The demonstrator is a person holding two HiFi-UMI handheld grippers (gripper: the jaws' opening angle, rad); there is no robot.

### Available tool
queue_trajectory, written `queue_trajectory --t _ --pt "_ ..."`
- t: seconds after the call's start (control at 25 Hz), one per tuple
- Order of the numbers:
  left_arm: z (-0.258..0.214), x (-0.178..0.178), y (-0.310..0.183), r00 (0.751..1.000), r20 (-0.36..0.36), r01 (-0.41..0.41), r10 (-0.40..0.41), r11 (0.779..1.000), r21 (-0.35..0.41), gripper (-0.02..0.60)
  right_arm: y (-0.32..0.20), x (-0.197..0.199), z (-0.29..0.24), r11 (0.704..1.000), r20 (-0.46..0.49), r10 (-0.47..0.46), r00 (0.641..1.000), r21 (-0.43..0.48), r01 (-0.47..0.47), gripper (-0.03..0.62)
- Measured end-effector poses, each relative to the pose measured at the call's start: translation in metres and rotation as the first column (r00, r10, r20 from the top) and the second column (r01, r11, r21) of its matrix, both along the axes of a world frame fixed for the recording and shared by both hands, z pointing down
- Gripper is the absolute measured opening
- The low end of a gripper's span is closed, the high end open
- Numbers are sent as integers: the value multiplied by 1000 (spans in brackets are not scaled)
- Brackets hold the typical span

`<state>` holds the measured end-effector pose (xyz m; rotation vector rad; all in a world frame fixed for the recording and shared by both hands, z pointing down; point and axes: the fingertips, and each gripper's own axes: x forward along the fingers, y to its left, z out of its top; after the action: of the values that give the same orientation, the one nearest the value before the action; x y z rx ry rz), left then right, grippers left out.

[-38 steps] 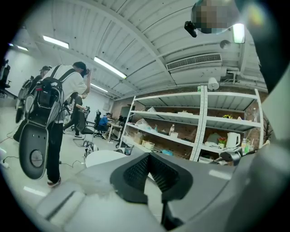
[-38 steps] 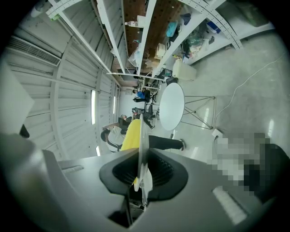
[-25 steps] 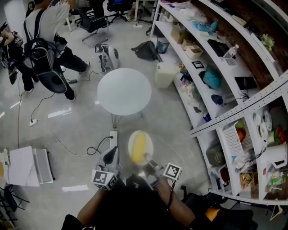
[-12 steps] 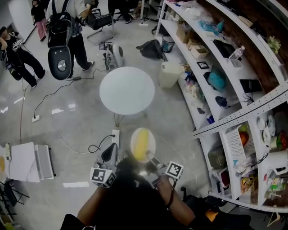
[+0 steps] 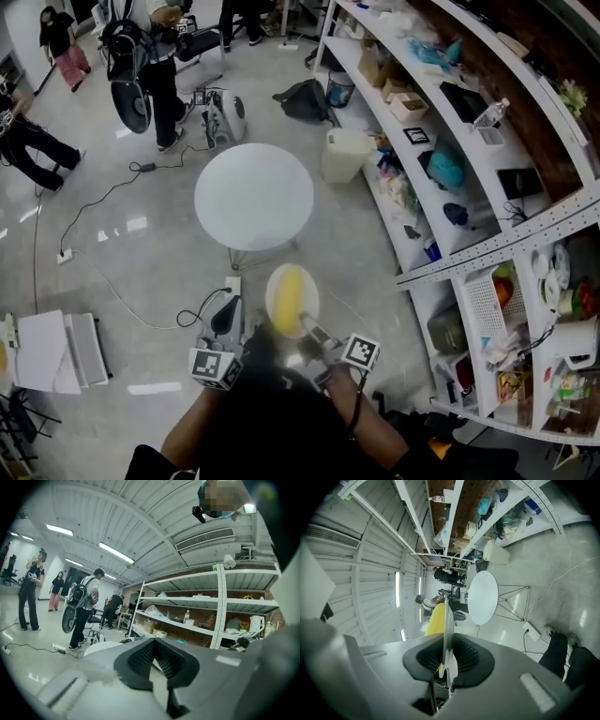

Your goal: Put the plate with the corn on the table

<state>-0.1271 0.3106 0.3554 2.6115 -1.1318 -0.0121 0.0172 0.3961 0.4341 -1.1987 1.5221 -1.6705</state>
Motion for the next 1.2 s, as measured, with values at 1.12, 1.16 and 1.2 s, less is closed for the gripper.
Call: queue_trajectory --t 1.12,1.16,1.2 --pt "-1 9 -164 1000 -16 -4 3 1000 -24 2 -150 7 -1 1000 -15 16 1000 0 -16 51" --pt "-1 10 -168 1000 -18 -7 6 1000 -25 2 -154 8 0 1000 -14 21 1000 -1 -21 51" --pt "0 11 -173 1000 -19 -9 9 1000 -24 2 -157 9 0 1000 -12 26 1000 -2 -26 51"
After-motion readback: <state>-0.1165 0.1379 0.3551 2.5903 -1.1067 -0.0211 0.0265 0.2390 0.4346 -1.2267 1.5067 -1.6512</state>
